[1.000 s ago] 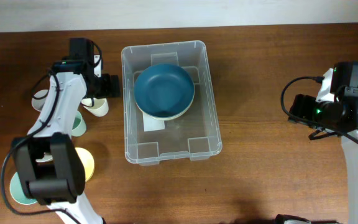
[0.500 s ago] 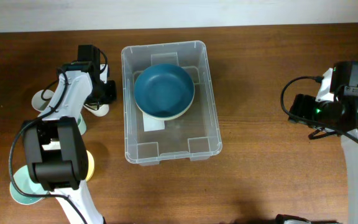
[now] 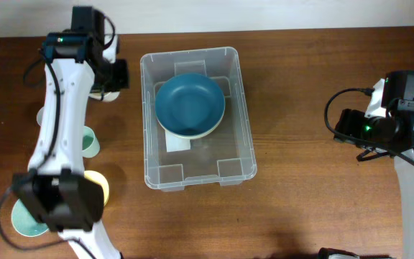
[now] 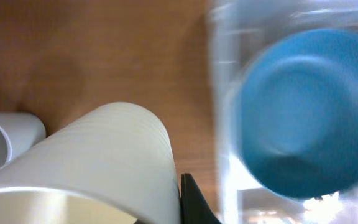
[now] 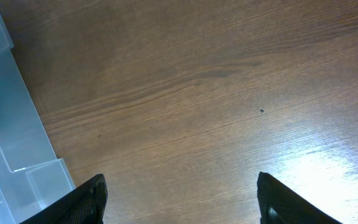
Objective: Pack container
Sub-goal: 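Carry the cream cup into the container's lower right and release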
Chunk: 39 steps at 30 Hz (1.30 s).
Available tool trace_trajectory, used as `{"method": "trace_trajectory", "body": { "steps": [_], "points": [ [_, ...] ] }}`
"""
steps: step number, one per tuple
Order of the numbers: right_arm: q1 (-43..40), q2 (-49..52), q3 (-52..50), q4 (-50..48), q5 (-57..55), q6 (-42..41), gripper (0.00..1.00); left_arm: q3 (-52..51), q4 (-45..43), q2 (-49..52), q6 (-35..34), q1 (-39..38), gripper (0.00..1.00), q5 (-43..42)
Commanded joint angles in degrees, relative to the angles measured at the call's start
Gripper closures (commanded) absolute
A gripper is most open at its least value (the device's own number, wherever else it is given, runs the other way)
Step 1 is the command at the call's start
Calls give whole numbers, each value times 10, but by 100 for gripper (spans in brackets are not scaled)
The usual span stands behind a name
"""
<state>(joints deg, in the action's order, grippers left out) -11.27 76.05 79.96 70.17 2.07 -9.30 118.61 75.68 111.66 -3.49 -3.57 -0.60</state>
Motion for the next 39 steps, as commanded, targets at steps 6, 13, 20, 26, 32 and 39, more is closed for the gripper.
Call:
{"method": "trace_trajectory", "body": {
  "steps": [6, 13, 20, 26, 32, 39],
  "points": [
    [-4, 0, -3, -1, 3, -6, 27, 9, 73, -76, -59, -236, 100, -7],
    [-4, 0, -3, 2, 3, -6, 28, -61, 53, -17, -101, -391, 99, -7],
    [-4, 0, -3, 5, 3, -6, 28, -98, 6, 58, -145, -416, 100, -7],
    [-4, 0, -3, 5, 3, -6, 28, -100, -55, 75, -247, -411, 100, -7],
    [-4, 0, -3, 5, 3, -6, 28, -105, -63, 98, -357, -413, 99, -14],
    [-4, 0, -3, 5, 3, -6, 29, -131, -67, 105, -362, -415, 96, -46]
  ]
}}
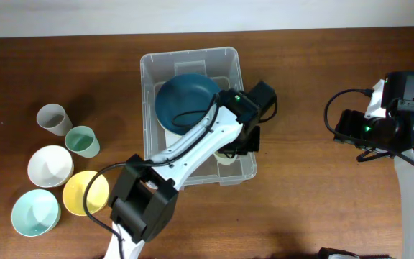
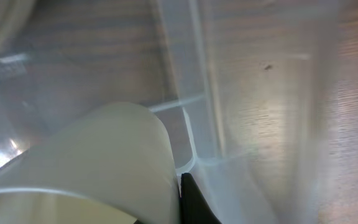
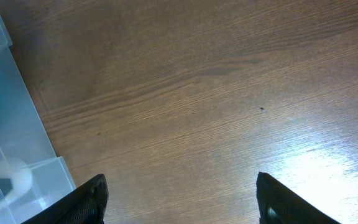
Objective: Pack container
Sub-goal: 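Carry the cream cup into the container's lower right and release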
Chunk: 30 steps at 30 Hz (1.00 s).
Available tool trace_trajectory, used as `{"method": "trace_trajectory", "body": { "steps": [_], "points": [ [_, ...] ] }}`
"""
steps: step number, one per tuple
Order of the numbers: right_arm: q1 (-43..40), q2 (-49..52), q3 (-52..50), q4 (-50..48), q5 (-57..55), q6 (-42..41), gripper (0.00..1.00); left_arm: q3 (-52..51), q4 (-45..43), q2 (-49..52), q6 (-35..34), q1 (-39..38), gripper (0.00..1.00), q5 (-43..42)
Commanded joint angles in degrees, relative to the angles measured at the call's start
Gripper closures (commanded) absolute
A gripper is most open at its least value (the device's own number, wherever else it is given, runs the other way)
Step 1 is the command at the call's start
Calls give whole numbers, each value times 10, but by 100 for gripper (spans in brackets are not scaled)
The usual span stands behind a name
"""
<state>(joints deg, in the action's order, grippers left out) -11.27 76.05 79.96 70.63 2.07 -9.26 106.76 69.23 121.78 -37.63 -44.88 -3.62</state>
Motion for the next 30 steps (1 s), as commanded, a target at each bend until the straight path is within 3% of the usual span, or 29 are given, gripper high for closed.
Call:
{"method": "trace_trajectory", "body": {
  "steps": [1, 4, 6, 7, 8, 13, 16, 20, 25, 29, 30],
  "points": [
    [-4, 0, -3, 0, 3, -7, 28, -15, -2, 4, -20, -3, 90, -16],
    [-4, 0, -3, 0, 3, -7, 28, -15, -1, 3, -17, -3, 79, -16],
    [-4, 0, -3, 0, 3, -7, 28, -14, -1, 3, 2, -2, 48, -15],
    [-4, 0, -3, 0, 3, -7, 28, -12, -1, 3, 12, -1, 39, -15],
    [-4, 0, -3, 0, 3, -7, 28, -7, 3, 3, 27, 3, 35, -13],
    [-4, 0, -3, 0, 3, -7, 28, 71, 69, -32, 41, 50, 31, 50],
    [-4, 0, -3, 0, 3, -7, 28, 119, 100, -106, 43, 103, 20, 135],
    [-4, 0, -3, 0, 3, -7, 28, 120, 115, -181, 43, 188, 16, 170],
    [-4, 0, -3, 0, 3, -7, 28, 118, 151, -202, 43, 315, 13, 172],
    [-4, 0, -3, 0, 3, -7, 28, 61, 147, -202, 45, 411, 13, 167],
    [-4, 0, -3, 0, 3, -7, 28, 30, 137, -201, 47, 432, 7, 163]
  ]
}}
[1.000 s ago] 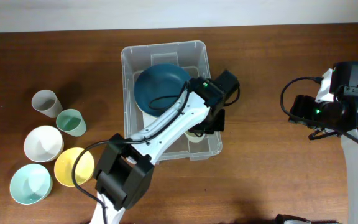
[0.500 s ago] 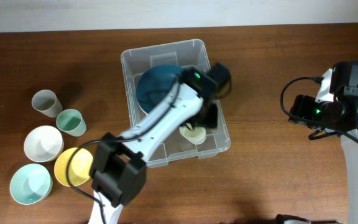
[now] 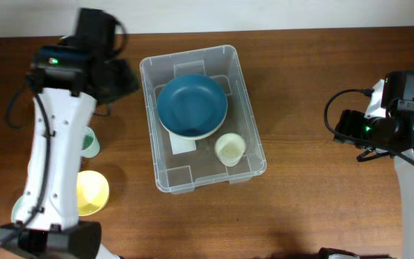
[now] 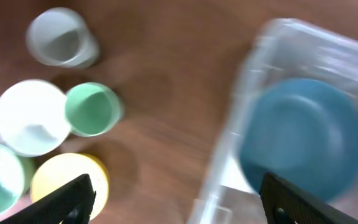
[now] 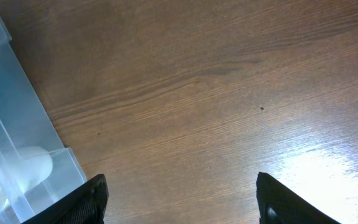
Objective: Pack container
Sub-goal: 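Carry the cream cup into the container's lower right and release, then grasp the mint-green cup with the left gripper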
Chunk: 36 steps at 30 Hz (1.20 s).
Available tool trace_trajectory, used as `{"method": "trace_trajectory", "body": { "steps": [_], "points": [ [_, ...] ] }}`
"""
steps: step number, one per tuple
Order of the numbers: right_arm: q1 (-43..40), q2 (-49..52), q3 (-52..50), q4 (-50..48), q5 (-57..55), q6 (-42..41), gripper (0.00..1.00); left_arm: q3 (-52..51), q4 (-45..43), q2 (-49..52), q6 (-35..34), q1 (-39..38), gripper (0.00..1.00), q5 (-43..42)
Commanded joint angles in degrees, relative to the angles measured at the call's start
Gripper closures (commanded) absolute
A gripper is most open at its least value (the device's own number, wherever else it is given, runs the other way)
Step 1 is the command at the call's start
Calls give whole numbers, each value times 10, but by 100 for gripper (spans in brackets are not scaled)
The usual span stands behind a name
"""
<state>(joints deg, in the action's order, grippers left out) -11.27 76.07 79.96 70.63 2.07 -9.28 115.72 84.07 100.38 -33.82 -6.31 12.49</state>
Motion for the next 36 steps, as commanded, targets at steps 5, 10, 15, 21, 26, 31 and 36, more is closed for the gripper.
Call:
{"method": "trace_trajectory", "body": {
  "steps": [5, 10, 15, 21, 26, 31, 36],
  "points": [
    [-4, 0, -3, 0, 3, -7, 28, -211, -89, 13, 10, 85, 7, 2],
    [-4, 0, -3, 0, 3, -7, 28, -341, -198, 13, 21, 116, 7, 2],
    [-4, 0, -3, 0, 4, -7, 28, -375, -250, 17, 57, 156, 7, -6],
    [-4, 0, -3, 1, 3, -7, 28, -375, -285, 34, 119, 160, 8, -34],
    [-4, 0, -3, 0, 3, -7, 28, -375, -308, 35, 136, 158, 8, -42],
    [-4, 0, -3, 0, 3, -7, 28, -375, -335, 57, 159, 158, 9, -78],
    [-4, 0, -3, 0, 3, -6, 28, -375, -341, 105, 160, 158, 17, -89]
  ]
}}
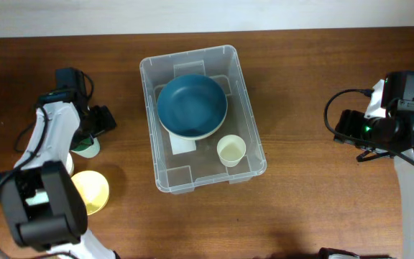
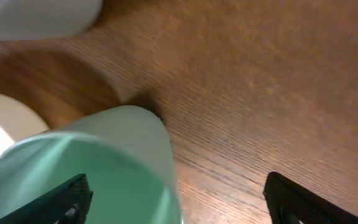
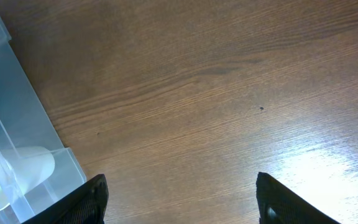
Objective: Pack container
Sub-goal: 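Grasp the mint-green cup with the left gripper, then place the mint-green cup into the container beside the cream cup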
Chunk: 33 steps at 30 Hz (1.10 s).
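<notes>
The clear plastic container [image 1: 252, 140] stands mid-table. Inside, a blue bowl [image 1: 191, 104] rests on a cream bowl, and a cream cup [image 1: 231, 150] stands upright near the front right corner. My left gripper [image 1: 95, 124] is open, low over the green cup [image 1: 86, 149] left of the container. In the left wrist view, the green cup [image 2: 86, 168] fills the lower left; its near wall lies between my open fingers, the left fingertip [image 2: 73, 199] over its mouth. My right gripper [image 3: 182, 199] is open over bare table, right of the container [image 3: 11, 124].
A yellow bowl [image 1: 90, 191] sits in front of the green cup. A white bowl [image 2: 2, 124] and a grey cup [image 2: 36, 15] stand close beside the green cup. A mint bowl may lie under my left arm, hidden. My right arm [image 1: 401, 129] hangs at the far right.
My open left gripper was high beside the container's back left; now it is low at the green cup, its fingers straddling the cup's wall. The container and the right arm are unchanged.
My left gripper held a cream cup left of the container. Then it held the cup down in the container's front right corner. Then the cup stood there alone, the container slightly turned, and the gripper was open at the left. Now it is at the green cup.
</notes>
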Available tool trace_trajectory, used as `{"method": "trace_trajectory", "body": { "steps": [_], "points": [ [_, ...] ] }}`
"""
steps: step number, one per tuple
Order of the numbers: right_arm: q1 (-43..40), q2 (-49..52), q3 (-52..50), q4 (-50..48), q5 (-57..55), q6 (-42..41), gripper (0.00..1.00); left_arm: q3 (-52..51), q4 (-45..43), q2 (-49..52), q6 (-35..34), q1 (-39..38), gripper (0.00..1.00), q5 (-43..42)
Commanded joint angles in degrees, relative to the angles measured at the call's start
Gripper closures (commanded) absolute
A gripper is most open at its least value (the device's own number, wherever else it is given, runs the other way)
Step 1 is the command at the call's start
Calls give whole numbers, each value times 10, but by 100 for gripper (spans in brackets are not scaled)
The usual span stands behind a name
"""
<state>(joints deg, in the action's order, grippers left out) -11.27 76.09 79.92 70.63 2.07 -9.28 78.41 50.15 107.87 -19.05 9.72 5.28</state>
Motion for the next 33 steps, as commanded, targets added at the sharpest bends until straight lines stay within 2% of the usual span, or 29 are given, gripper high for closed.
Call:
{"method": "trace_trajectory", "body": {
  "steps": [1, 3, 4, 8, 14, 20, 27, 33],
  "points": [
    [-4, -1, -3, 0, 3, -7, 28, -2, -2, 35, 12, -2, 28, -17],
    [-4, -1, -3, 0, 3, -6, 28, -2, -2, 35, 12, -2, 44, -17],
    [-4, -1, -3, 0, 3, -7, 28, 0, -2, 34, 12, -2, 59, -26],
    [-4, -1, -3, 1, 3, -7, 28, 29, 21, 32, 12, -11, 99, -45],
    [-4, -1, -3, 0, 3, -6, 28, 126, 110, -4, 12, -65, 99, -45],
    [-4, -1, -3, 0, 3, -6, 28, 216, 175, -91, -10, -132, 99, -40],
    [-4, -1, -3, 0, 3, -6, 28, 232, 198, -179, -28, -193, 100, -40],
    [-4, -1, -3, 0, 3, -6, 28, 232, 217, -187, -28, -248, 99, -30]
  ]
}}
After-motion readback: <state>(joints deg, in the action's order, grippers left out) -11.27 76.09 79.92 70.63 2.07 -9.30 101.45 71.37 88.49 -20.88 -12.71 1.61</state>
